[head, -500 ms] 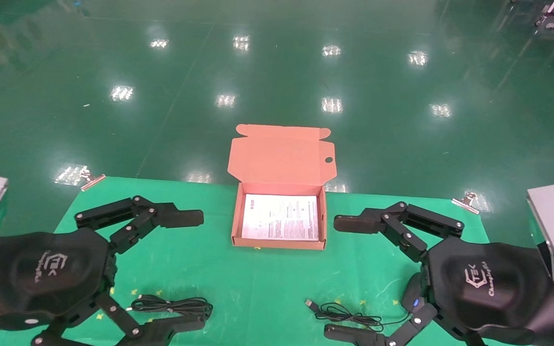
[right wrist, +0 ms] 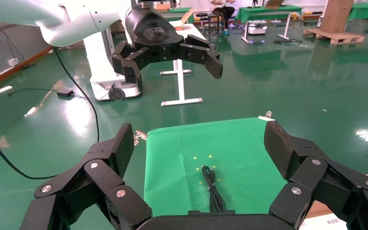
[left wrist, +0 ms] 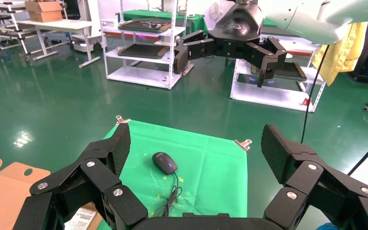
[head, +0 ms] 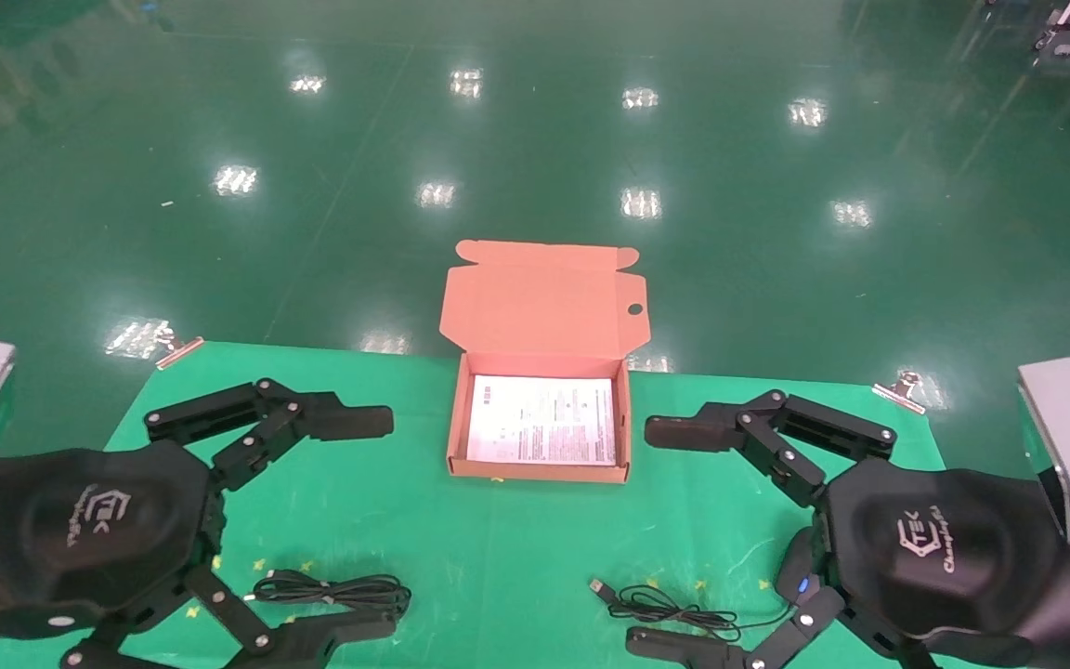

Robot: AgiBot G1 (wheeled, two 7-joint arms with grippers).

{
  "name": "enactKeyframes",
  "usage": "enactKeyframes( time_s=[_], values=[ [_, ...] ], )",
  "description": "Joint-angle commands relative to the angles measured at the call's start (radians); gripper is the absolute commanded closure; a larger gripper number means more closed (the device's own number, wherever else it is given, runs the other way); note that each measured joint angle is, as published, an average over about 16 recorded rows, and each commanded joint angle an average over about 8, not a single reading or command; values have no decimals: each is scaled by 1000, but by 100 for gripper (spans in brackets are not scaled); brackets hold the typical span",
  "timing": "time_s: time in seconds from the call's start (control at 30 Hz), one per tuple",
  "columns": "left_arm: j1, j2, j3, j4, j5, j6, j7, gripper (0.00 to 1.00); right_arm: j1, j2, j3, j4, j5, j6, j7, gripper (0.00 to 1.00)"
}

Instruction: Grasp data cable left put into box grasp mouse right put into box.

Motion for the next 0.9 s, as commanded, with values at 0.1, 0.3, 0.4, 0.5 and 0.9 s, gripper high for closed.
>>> enactKeyframes(
  time_s=[0.1,0.3,0.4,0.5,0.9],
  values=[
    [-1,1,1,0,3,-1,0,0,1,1,0,1,-3,0,-1,0],
    [-21,6,21,3,44,-2,-8,0,36,16,-17,25,-89,0,-34,0],
    [-45,8,43,4,92,-2,-20,0,74,20,-39,40,-169,-10,-65,0],
    [-75,11,71,6,153,-5,-42,0,124,18,-68,52,-260,-27,-103,0],
    [-250,64,227,-30,520,8,-111,0,348,-37,-285,72,-660,-63,-313,0]
  ],
)
